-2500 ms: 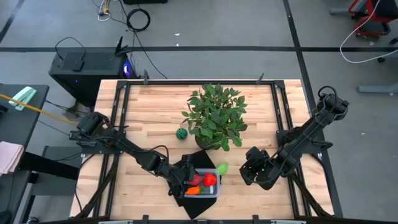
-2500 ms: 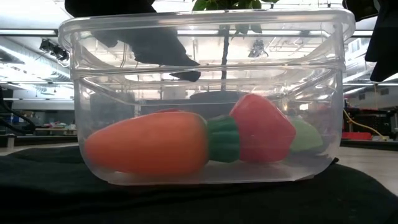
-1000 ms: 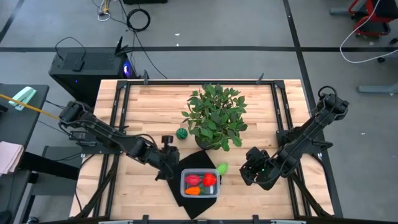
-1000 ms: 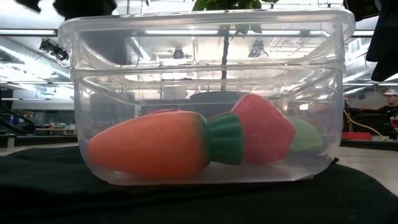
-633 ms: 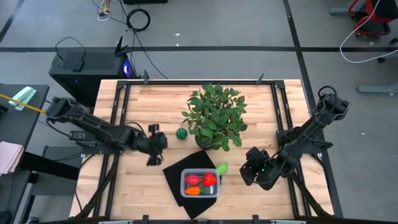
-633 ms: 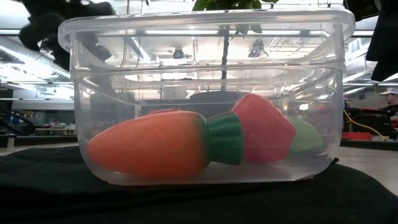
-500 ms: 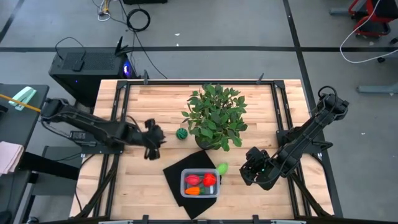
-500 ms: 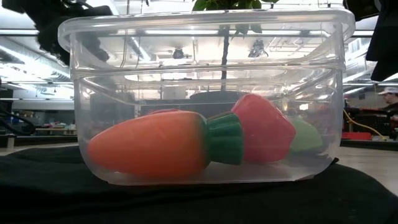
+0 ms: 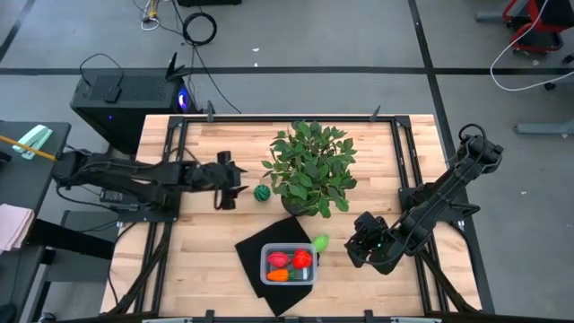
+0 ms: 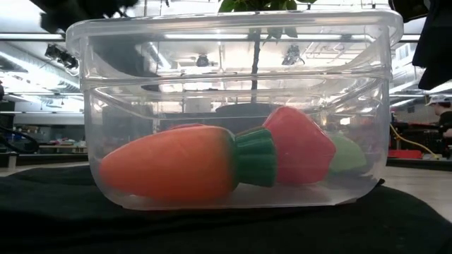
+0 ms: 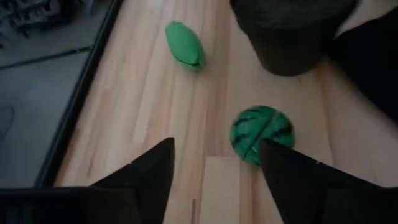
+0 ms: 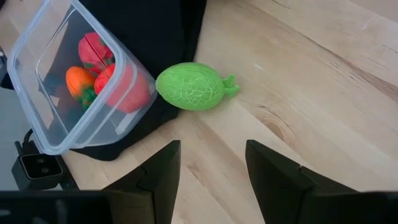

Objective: Pick and placing Produce into tupperware
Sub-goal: Put the green watermelon into the transparent bin

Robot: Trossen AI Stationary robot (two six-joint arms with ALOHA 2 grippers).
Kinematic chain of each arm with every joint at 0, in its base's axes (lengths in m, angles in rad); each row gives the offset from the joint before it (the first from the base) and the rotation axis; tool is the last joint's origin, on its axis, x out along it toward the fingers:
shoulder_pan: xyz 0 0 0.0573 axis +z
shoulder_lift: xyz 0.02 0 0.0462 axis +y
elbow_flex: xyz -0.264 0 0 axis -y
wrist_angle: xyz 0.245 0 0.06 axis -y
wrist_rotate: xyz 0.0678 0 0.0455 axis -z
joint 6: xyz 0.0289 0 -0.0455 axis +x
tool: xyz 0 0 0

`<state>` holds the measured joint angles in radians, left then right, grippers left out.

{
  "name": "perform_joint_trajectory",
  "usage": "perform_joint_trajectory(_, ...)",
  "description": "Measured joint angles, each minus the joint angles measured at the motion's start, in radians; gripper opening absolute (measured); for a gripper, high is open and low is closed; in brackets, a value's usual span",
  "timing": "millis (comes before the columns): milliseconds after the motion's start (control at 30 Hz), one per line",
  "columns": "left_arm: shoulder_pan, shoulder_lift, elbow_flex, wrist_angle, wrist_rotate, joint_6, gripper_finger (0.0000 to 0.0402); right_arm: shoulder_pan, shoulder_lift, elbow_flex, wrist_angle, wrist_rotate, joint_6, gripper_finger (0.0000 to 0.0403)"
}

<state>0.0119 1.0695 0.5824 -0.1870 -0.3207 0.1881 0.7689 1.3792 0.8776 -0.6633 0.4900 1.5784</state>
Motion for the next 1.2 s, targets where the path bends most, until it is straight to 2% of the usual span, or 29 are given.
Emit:
perform_joint_trajectory(200,0.024,0.105,0.014,0.033,0.04,-0.013,0.03,0.0,0.0,0.0,0.022,0.0,0.002,0.0187)
perform_joint_trajectory(400,0.017,0.144,0.043,0.113,0.078,0.106,0.0333,-0.001,0.0,0.0,0.025,0.0,0.008,0.0187)
perform_joint_trajectory(667,0.017,0.141,0.048,0.112,0.077,0.084,0.0332,-0.001,0.0,0.0,0.024,0.004,0.016,0.0187)
perform_joint_trajectory(900,0.018,0.167,0.05,0.064,0.158,0.058,0.0329,-0.001,0.0,0.0,0.025,0.004,0.016,0.0187)
perform_joint_trajectory(1200,0.018,0.256,0.049,0.059,0.203,0.054,0.0374,-0.001,0.0,0.0,0.035,0.004,0.019,0.0187)
